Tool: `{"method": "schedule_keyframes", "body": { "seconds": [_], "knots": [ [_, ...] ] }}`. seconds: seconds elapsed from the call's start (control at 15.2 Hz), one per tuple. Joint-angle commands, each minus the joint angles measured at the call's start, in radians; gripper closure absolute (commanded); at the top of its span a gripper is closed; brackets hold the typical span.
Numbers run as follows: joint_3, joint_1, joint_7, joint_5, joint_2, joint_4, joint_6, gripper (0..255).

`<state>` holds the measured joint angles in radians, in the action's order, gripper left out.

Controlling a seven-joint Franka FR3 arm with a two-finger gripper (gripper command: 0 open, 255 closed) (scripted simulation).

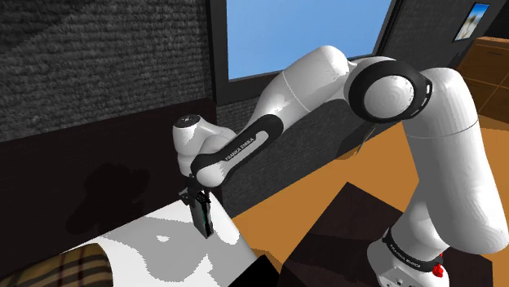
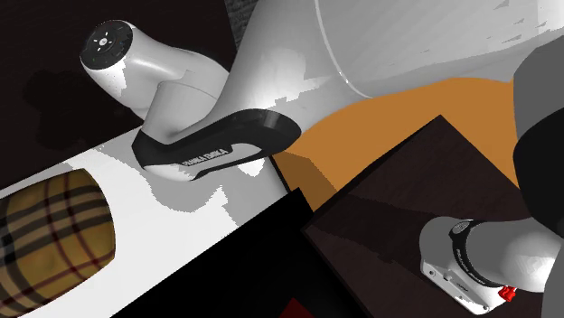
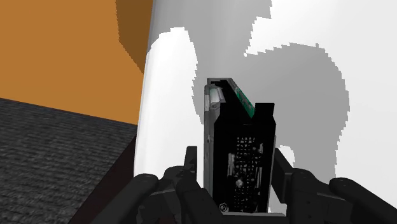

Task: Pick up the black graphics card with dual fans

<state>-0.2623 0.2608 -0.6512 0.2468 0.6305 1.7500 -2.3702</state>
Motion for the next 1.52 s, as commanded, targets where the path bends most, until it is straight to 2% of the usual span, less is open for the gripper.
{"method": "schedule_keyframes", "body": {
  "seconds": [0.0, 0.33, 1.45],
  "knots": [
    [0.0, 0.0, 0.0, 0.0, 0.001, 0.0, -0.001, 255],
    [0.0, 0.0, 0.0, 0.0, -0.001, 0.004, -0.002, 255],
    [-0.032, -0.022, 0.03, -0.046, -0.127, -0.016, 0.141, 255]
  ]
}}
